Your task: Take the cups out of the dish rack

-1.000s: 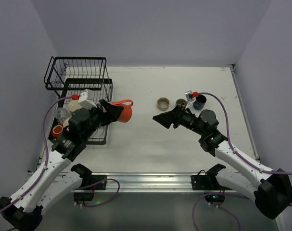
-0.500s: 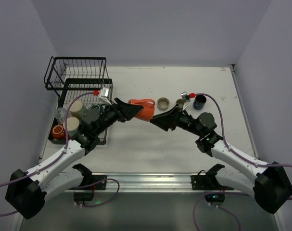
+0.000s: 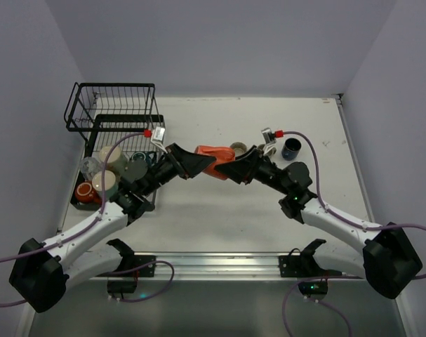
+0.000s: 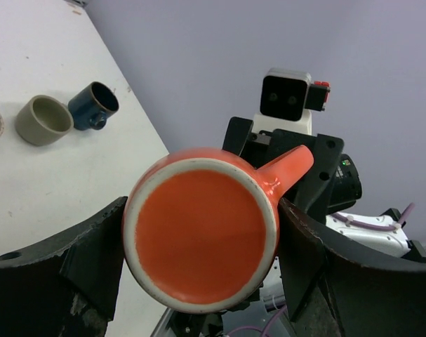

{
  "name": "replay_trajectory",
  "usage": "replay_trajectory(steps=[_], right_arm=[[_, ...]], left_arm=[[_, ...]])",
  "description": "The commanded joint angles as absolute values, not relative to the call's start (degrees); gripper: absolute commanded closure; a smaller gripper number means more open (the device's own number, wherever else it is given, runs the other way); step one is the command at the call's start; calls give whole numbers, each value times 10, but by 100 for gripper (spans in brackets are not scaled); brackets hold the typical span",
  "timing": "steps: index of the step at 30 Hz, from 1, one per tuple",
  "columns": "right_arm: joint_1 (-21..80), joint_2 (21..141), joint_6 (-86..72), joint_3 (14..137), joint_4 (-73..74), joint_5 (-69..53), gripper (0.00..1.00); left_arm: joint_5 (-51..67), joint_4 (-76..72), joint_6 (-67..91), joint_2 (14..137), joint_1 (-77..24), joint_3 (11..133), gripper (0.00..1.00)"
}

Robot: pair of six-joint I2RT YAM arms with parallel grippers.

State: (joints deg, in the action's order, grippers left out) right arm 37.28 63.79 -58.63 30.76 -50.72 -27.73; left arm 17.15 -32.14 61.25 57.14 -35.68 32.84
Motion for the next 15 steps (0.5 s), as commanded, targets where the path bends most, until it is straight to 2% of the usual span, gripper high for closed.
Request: replay_trajectory(steps=[1, 3, 5, 7, 8, 9, 10, 11, 14, 15], right_arm=[[380, 663, -611, 334, -601, -262, 48], [388, 669, -613, 337, -605, -260, 52], [398, 672, -613, 333, -604, -246, 60], [400, 665, -617, 324, -610, -236, 80], [401, 660, -620, 314, -610, -221, 88], [401, 653, -616, 311, -601, -214, 97], [400, 637, -610, 315, -562, -209, 100], [401, 629, -600, 320, -536, -206, 100], [401, 601, -556, 344, -427, -187, 100], [401, 596, -535, 350, -405, -179, 100]], left_arm=[[182, -412, 634, 548, -368, 341, 84], [181, -410, 633, 537, -370, 333, 78], [180, -406, 632, 528, -370, 330, 70], [178, -393, 629, 516, -371, 322, 63], [178, -388, 628, 507, -372, 320, 48], [178, -365, 616, 501, -371, 319, 40], [174, -341, 604, 495, -372, 326, 33], [166, -311, 586, 489, -371, 336, 19], [121, -157, 505, 461, -371, 383, 3], [106, -95, 469, 448, -372, 393, 0]])
